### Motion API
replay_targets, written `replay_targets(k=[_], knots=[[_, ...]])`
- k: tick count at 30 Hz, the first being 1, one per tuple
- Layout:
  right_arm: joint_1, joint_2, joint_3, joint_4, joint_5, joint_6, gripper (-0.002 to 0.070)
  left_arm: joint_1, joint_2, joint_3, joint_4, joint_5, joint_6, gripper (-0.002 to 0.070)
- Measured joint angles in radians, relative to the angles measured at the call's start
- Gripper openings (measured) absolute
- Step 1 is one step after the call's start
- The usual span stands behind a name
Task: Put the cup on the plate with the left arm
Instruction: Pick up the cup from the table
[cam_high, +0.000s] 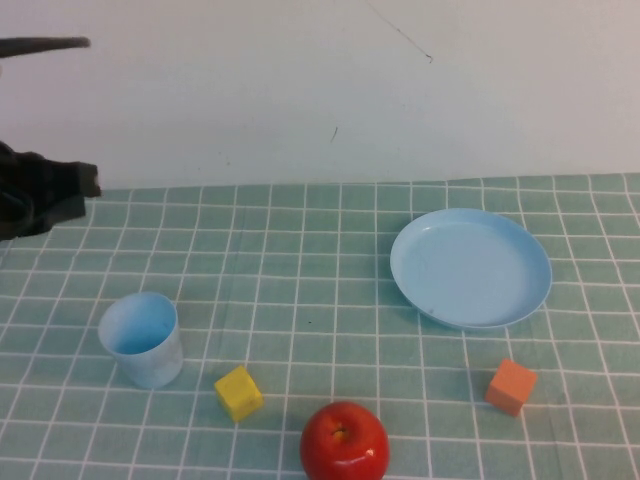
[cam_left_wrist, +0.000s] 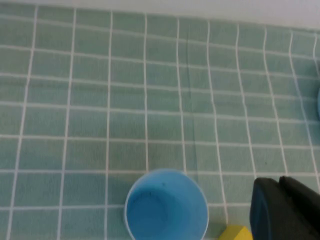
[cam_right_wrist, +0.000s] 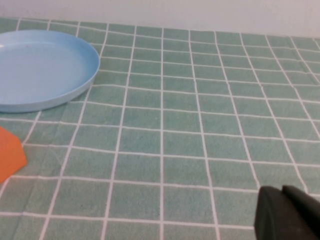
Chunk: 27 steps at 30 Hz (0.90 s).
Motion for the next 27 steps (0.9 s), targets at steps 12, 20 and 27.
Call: replay_targets(k=[12, 20, 27], knots=[[0.000, 0.000, 0.000, 0.000, 0.000, 0.000, -0.0002, 0.000, 0.210, -0.056, 0.004, 0.121, 0.131, 0.0383], [0.000, 0.000, 0.000, 0.000, 0.000, 0.000, -0.0002, 0.000, 0.320, -0.058, 0.064, 0.116, 0.151, 0.0580], [0.000, 0.000, 0.000, 0.000, 0.000, 0.000, -0.0002, 0.000, 0.439, -0.058, 0.102, 0.075, 0.145, 0.0501]])
